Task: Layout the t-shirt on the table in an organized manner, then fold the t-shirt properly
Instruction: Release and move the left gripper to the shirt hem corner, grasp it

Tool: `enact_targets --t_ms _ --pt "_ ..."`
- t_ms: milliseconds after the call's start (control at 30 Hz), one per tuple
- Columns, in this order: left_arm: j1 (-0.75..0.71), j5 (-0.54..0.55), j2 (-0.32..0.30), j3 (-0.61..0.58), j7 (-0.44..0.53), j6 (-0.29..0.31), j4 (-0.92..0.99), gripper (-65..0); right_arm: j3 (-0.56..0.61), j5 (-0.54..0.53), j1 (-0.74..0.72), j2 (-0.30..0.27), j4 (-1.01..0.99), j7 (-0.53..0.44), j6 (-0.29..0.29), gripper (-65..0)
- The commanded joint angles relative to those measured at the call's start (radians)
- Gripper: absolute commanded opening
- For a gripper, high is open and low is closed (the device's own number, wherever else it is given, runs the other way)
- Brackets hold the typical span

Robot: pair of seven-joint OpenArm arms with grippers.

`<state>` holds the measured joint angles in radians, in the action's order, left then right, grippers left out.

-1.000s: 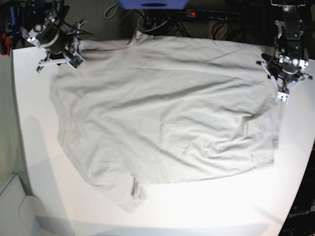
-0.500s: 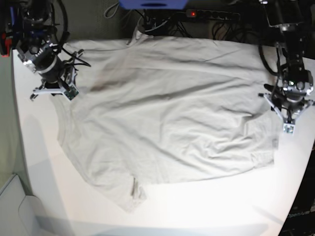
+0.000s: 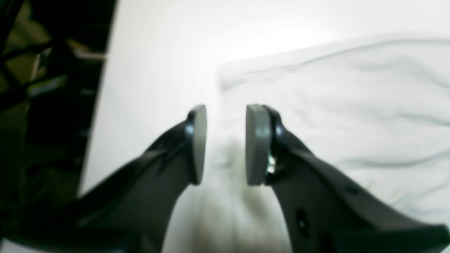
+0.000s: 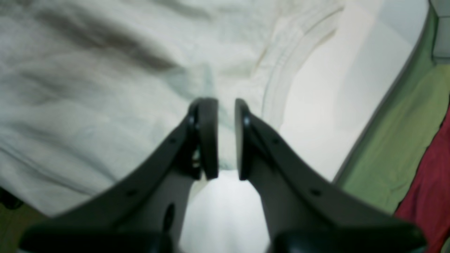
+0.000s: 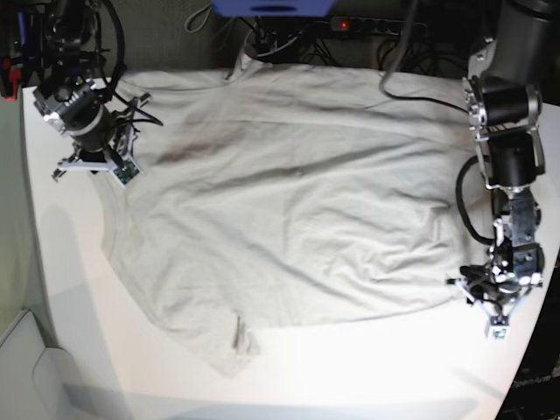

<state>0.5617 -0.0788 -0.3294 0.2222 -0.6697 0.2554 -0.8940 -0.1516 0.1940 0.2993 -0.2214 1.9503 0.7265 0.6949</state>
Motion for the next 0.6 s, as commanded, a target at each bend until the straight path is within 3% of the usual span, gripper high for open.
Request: enact_targets --t_ms 0,133,300,567 --pt "0.059 -0.002 -0.01 -0.024 0.047 -0.008 0.032 -46.4 -0.006 -0.004 -0.005 -0.011 0.016 -0.012 0.003 -57.7" --pt "0.142 -0.002 0.039 -0.07 0.176 -0.009 0.287 -46.4 -0.006 -0.004 -0.01 -0.011 0.016 -0.012 0.003 -57.7" --pt "0.205 -0.002 0.045 -0.073 0.337 -0.011 0.525 -46.4 -0.006 -0.004 -0.013 -0.011 0.016 -0.011 0.003 -57.7" --pt "0.177 -0.002 0.006 -0.074 0.514 -0.011 0.629 -46.4 -0.006 -0.004 -0.007 -0.011 0.016 -0.012 0.003 -57.7"
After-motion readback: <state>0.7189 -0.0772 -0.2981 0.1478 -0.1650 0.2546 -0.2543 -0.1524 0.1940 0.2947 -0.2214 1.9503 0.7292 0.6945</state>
